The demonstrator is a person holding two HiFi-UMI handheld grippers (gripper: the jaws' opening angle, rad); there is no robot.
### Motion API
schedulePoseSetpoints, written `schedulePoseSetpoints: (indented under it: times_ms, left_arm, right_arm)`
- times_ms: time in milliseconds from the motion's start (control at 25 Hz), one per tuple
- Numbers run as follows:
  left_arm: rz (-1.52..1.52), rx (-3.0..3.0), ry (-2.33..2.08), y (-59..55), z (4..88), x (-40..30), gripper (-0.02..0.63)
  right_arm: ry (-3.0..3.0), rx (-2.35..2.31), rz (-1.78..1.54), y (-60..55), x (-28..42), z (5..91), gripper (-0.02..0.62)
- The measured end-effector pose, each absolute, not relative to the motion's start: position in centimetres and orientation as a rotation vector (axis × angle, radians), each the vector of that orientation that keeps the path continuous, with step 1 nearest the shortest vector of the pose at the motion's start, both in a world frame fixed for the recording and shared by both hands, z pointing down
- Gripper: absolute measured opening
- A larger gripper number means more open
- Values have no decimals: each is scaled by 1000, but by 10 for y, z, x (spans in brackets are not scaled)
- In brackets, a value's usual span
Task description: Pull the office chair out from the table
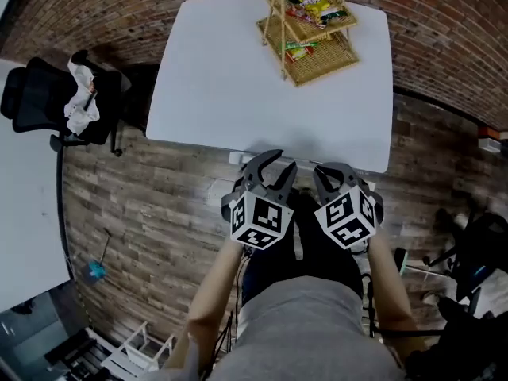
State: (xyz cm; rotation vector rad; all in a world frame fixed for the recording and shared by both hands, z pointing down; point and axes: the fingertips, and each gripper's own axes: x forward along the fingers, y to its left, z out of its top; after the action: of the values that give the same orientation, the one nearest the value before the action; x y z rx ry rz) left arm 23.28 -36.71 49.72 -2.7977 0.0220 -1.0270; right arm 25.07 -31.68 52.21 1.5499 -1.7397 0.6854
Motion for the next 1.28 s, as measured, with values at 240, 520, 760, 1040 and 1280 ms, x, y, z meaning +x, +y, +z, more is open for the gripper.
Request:
schedulePoseSetpoints:
  times_ms: [240,520,760,1040,1280]
  left_arm:
    - [-1086,-2644,-267,-362,510,225,198]
    - [-1240,-2291,-513,-359,543,221,206]
    - [-1320,-2136,-675,-350,564,218,207]
    - [-1376,-2016,-749,-339,585,214,207]
    - [-1343,-1924,-719,-344,590,219,103]
  right_arm:
    - [-1749,1493,688,-312,241,519,113]
    - [-1562,1194,553,-290,252,549,150]
    - [-1500,1035,547,-285,252,573,150]
    - [-1503,1026,547,-294,247,580,147]
    - [-1488,1019,515,-293,250,583,101]
